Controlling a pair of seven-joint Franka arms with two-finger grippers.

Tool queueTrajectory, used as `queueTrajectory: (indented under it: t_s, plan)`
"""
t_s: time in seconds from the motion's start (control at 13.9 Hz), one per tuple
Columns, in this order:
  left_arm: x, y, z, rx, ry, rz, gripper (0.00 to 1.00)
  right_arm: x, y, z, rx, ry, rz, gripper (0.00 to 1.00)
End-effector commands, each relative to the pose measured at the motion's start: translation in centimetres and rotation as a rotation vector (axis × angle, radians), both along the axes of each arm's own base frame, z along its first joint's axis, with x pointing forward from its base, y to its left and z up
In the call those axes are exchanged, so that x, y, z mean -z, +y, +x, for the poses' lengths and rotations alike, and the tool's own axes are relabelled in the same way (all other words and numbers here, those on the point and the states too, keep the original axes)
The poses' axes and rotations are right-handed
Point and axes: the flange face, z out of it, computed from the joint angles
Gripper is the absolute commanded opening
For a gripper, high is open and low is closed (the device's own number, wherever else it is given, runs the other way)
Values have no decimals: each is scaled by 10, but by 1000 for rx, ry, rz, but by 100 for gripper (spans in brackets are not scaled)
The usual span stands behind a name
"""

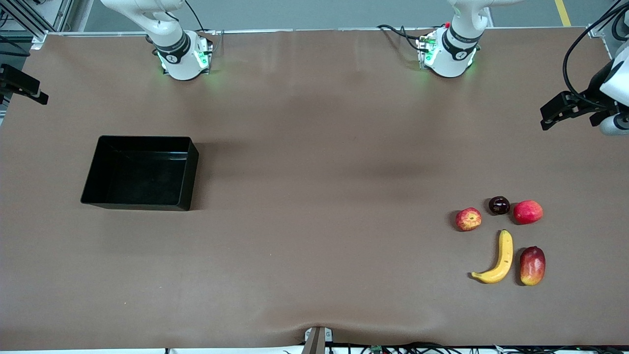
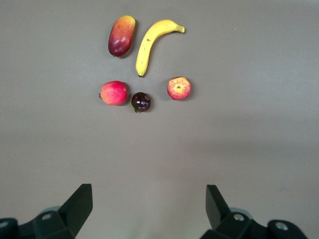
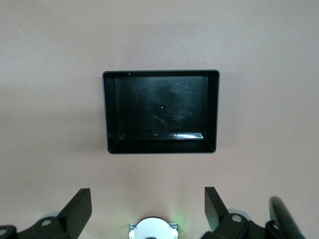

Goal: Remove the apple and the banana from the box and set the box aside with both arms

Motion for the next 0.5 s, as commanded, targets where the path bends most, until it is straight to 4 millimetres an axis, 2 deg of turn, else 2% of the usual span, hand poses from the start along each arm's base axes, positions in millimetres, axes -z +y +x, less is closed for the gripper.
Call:
queueTrajectory:
  t_s: [0.0,0.43]
  plan:
    - [-6,2,-5,8,-7,-7,100,-2,0,-3,-10,-12,0,100]
    - [-6,0,-4,9,-7,-7,100,-2,-4,-3,-51,-18,2,100]
